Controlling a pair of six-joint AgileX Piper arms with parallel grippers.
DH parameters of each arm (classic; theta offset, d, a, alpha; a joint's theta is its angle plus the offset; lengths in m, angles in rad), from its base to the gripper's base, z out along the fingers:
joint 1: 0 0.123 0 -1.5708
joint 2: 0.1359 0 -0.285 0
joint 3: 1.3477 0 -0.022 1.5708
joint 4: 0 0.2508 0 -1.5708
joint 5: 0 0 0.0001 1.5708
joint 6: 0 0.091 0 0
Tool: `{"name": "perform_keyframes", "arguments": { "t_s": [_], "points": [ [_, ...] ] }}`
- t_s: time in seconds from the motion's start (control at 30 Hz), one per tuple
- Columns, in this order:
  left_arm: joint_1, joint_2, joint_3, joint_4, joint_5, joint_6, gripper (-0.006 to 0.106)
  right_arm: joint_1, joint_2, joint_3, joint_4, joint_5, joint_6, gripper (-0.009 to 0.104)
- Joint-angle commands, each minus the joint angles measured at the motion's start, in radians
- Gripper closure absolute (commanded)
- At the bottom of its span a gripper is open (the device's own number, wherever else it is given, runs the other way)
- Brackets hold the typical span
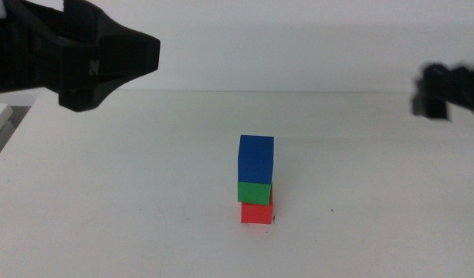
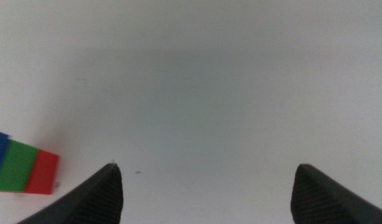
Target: Stack red cubes first, then green, then blue cubes in a specific spot.
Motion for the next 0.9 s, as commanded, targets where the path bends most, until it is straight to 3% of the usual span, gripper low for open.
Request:
{"name": "perform_keyframes", "arguments": {
  "t_s": [0.0,0.2,0.7,0.87],
  "points": [
    [0.001,-0.003,0.003,0.000,-0.012,-0.004,0.007,-0.077,-0.118,0.138,0.035,-0.159,-0.086,0.002],
    [0.001,-0.003,0.003,0.000,-0.012,-0.004,0.007,-0.117,-0.310,0.332,0.040,-0.374,-0.142,0.002],
    [0.001,-0.003,0.005,0.000,-0.012,-0.004,0.007,-0.117,-0.359,0.330,0.042,-0.412,-0.142,0.002],
    [0.065,-0.069,0.155,0.004,-0.165,-0.004,0.007,-0.117,-0.359,0.330,0.046,-0.412,-0.142,0.002]
  ]
}}
